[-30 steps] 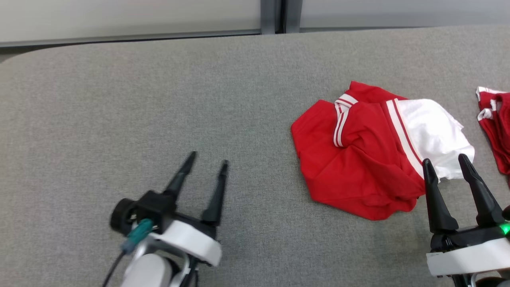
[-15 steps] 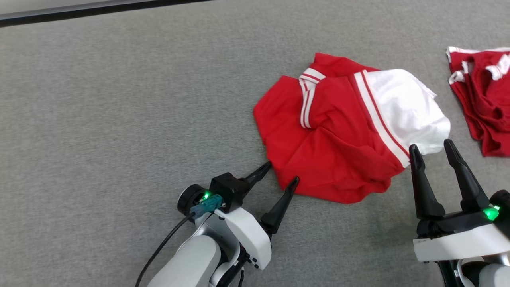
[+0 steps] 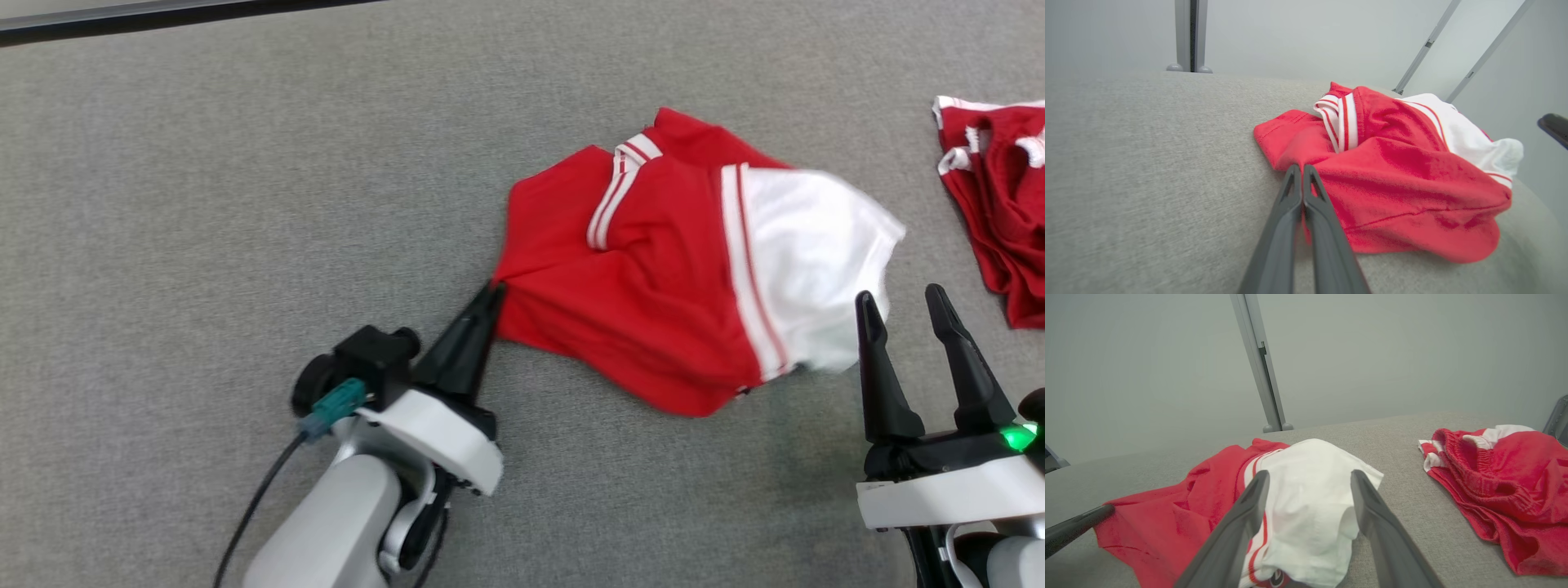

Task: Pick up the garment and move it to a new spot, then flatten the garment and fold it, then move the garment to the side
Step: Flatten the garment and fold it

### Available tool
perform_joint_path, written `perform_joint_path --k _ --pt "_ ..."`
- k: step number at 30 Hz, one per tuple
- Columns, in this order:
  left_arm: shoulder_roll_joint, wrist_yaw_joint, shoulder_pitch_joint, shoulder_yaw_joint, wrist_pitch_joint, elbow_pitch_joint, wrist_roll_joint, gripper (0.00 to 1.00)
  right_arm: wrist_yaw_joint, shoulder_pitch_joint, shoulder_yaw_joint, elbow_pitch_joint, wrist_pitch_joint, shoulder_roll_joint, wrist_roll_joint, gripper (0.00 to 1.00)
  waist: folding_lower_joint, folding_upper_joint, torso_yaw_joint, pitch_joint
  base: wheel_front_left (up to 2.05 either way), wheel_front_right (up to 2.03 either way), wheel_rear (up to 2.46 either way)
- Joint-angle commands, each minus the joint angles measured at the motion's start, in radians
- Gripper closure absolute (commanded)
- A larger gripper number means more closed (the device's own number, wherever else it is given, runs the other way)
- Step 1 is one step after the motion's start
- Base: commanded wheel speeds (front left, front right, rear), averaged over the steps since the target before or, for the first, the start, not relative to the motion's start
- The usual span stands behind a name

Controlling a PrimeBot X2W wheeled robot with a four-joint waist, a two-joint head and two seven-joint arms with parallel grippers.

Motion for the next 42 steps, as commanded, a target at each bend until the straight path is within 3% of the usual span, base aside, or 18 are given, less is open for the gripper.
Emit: perform_joint_path --k 1,12,16,20,24,29,34,35,36,42 --pt "0.017 0.012 0.019 0.015 -0.006 -0.012 -0.005 1.00 0.000 -0.009 -0.004 0.004 -0.006 -0.004 0.005 0.00 0.0000 0.0000 0.014 -0.009 0.00 0.00 0.00" --pt "0.175 0.162 0.163 0.164 -0.021 -0.330 0.006 1.00 0.000 0.014 -0.040 0.005 0.008 -0.001 0.015 0.00 0.0000 0.0000 0.087 -0.041 0.00 0.00 0.00" --pt "0.211 0.198 0.174 0.157 0.022 -0.469 0.045 1.00 0.000 0.003 -0.033 0.005 0.012 -0.001 0.026 0.00 0.0000 0.0000 0.088 -0.041 0.00 0.00 0.00" --pt "0.191 0.169 0.136 0.084 0.065 -0.486 0.067 1.00 0.000 -0.007 -0.020 0.012 0.017 0.003 0.033 0.00 0.0000 0.0000 0.063 -0.036 0.00 0.00 0.00" --pt "0.130 0.103 0.079 -0.026 0.097 -0.443 0.079 1.00 0.000 -0.018 -0.007 0.019 0.017 0.009 0.040 0.00 0.0000 0.0000 0.026 -0.023 0.00 0.00 0.00" --pt "0.062 0.016 0.017 -0.155 0.132 -0.320 0.088 1.00 0.000 -0.029 0.010 0.038 0.012 0.017 0.051 0.00 0.0000 0.0000 -0.030 -0.004 0.00 0.00 0.00" --pt "0.038 -0.013 -0.020 -0.192 0.128 -0.180 0.099 1.00 0.000 -0.041 0.014 0.051 -0.002 0.023 0.058 0.00 0.0000 0.0000 -0.059 0.014 0.00 0.00 0.00" --pt "0.036 -0.014 -0.023 -0.191 0.121 -0.163 0.098 0.64 0.000 -0.042 0.012 0.050 -0.005 0.023 0.057 0.00 0.0000 0.0000 -0.058 0.018 0.00 0.00 0.00" --pt "0.035 -0.016 -0.029 -0.190 0.113 -0.148 0.099 0.00 0.000 -0.041 0.007 0.052 -0.008 0.023 0.057 0.00 0.0000 0.0000 -0.056 0.020 0.00 0.00 0.00" --pt "0.038 -0.017 -0.043 -0.174 0.034 -0.150 0.109 0.00 0.000 -0.041 0.000 0.055 -0.008 0.017 0.052 0.00 0.0000 0.0000 -0.025 0.012 0.00 0.00 0.00"
